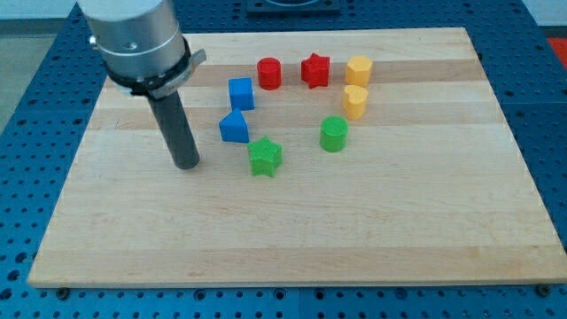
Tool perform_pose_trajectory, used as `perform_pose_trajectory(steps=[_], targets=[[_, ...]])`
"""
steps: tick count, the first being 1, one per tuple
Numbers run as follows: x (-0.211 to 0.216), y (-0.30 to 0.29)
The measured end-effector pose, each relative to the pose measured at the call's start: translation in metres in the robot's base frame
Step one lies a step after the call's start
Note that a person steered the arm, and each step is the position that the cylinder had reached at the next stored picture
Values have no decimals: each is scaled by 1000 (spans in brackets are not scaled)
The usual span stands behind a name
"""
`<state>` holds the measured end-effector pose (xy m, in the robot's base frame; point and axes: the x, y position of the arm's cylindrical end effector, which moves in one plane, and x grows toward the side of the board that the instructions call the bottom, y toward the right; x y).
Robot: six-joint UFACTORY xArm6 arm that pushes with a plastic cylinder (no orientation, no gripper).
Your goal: Move the blue triangle towards the green star
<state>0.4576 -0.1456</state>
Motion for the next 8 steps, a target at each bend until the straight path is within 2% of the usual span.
perform_pose_trajectory(steps=[4, 8], targets=[[-37, 2], [-43, 15]])
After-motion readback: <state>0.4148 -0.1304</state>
